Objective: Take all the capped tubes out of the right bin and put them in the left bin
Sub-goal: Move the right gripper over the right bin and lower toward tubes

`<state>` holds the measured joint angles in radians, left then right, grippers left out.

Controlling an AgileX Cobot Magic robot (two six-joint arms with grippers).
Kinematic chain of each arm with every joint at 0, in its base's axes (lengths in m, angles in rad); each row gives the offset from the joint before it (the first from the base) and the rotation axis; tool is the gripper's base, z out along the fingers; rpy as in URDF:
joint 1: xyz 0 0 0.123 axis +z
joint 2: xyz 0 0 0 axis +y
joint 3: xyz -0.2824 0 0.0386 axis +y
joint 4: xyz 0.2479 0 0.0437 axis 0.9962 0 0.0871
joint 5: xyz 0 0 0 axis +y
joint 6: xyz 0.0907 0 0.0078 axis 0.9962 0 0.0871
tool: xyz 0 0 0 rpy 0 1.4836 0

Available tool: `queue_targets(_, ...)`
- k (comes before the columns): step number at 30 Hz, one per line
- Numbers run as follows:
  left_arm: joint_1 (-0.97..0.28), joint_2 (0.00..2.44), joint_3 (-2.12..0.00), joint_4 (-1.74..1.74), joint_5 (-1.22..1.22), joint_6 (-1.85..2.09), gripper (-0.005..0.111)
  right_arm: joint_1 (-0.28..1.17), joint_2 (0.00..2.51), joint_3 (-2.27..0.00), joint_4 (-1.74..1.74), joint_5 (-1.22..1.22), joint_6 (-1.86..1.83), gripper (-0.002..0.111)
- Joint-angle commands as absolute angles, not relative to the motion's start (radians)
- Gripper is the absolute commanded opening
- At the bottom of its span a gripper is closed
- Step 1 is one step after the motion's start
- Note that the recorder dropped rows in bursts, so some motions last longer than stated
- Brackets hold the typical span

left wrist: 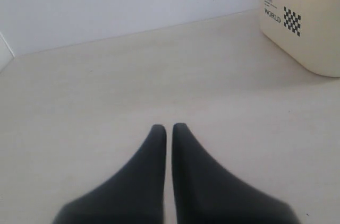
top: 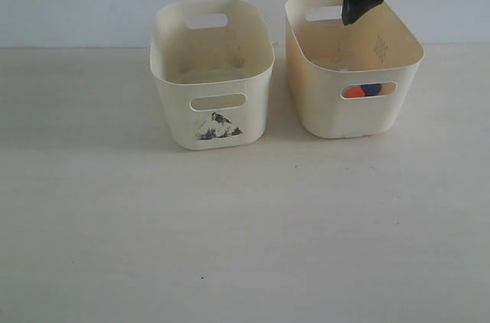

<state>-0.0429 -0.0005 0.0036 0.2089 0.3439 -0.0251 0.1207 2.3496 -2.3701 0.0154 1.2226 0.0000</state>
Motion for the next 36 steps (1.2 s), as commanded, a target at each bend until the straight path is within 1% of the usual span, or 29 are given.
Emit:
queue_targets(1,-0.044,0.000,0.000,0.206,0.340,-0.035,0.004,0.119,2.371,-2.377,0.011,1.221,0.000,0.002)
queue_targets(19,-0.044,0.000,0.000,0.206,0.340,-0.035,0.004,0.119,2.413,-2.377,0.019,1.200,0.101,0.002)
queue_targets(24,-0.044,0.000,0.000,0.206,0.340,-0.035,0.004,0.119,2.454,-2.377,0.084,1.207,0.103,0.002)
queue_targets(36,-0.044,0.000,0.000,0.206,0.340,-0.035,0.004,0.115,2.469,-2.377,0.042,1.194,0.095,0.002)
